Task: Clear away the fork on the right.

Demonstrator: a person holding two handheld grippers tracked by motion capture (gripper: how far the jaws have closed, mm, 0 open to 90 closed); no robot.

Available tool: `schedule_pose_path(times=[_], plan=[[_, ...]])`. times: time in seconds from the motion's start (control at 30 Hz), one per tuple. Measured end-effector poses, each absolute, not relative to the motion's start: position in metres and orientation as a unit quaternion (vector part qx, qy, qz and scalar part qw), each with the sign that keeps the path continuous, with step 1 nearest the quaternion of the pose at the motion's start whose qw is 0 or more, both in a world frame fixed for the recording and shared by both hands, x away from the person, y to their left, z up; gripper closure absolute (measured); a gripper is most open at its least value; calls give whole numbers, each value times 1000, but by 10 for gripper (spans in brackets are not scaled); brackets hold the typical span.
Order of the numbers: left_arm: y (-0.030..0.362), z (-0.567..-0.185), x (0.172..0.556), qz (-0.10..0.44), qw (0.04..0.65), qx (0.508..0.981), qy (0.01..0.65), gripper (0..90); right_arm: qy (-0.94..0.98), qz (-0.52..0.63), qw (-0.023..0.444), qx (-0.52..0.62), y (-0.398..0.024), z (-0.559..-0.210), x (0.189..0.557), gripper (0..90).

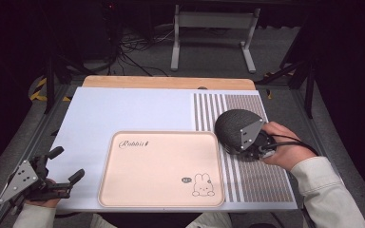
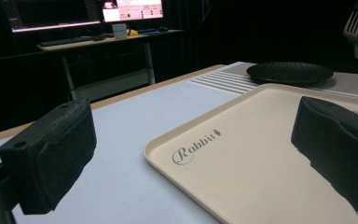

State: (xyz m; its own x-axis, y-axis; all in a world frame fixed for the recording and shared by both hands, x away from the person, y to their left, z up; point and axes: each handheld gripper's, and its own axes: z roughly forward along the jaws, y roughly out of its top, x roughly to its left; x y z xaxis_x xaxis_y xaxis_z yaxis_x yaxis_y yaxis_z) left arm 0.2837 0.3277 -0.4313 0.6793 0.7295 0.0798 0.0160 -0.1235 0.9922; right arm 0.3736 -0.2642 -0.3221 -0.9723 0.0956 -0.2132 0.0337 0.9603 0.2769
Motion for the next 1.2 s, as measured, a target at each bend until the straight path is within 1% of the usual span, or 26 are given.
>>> schedule_pose_path(times=[0.63,1.2], plan=[[328,-431,284,294,607,687,270,7,982,146,116,-10,-211,-302,379,868],[328,-431,284,293,609,687,269,7,980,163,109,-44,-160,-299,384,868]])
